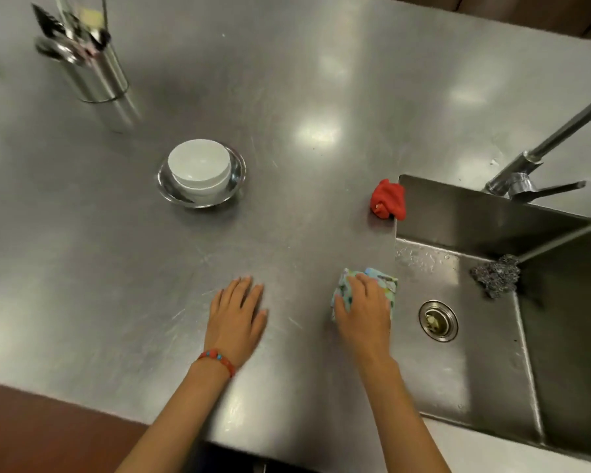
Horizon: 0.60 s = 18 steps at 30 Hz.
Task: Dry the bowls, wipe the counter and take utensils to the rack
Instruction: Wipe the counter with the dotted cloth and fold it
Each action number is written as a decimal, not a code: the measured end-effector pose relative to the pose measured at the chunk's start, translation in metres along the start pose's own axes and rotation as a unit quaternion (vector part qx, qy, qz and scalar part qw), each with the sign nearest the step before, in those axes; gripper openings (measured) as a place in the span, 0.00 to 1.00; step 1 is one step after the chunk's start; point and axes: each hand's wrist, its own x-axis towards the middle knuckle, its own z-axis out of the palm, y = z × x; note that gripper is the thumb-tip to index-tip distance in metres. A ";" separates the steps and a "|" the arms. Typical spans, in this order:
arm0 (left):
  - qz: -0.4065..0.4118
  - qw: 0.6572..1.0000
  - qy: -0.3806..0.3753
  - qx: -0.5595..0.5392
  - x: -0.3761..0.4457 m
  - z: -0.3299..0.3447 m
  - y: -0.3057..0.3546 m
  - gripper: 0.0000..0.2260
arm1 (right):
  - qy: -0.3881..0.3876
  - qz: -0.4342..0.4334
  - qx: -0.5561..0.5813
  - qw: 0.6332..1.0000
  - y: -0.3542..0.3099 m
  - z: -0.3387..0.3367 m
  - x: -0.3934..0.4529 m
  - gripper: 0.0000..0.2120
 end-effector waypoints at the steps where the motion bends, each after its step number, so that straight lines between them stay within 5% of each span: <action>1: -0.011 1.000 0.006 0.000 -0.008 -0.004 -0.008 0.22 | -0.018 -0.032 0.003 0.999 -0.013 0.004 -0.004 0.17; 11: -0.161 0.983 0.081 0.021 -0.101 -0.061 -0.129 0.22 | -0.109 -0.291 -0.052 0.949 -0.175 0.062 -0.063 0.23; 18: -0.248 0.959 0.132 0.036 -0.184 -0.113 -0.256 0.18 | -0.171 -0.351 -0.004 0.920 -0.314 0.128 -0.121 0.20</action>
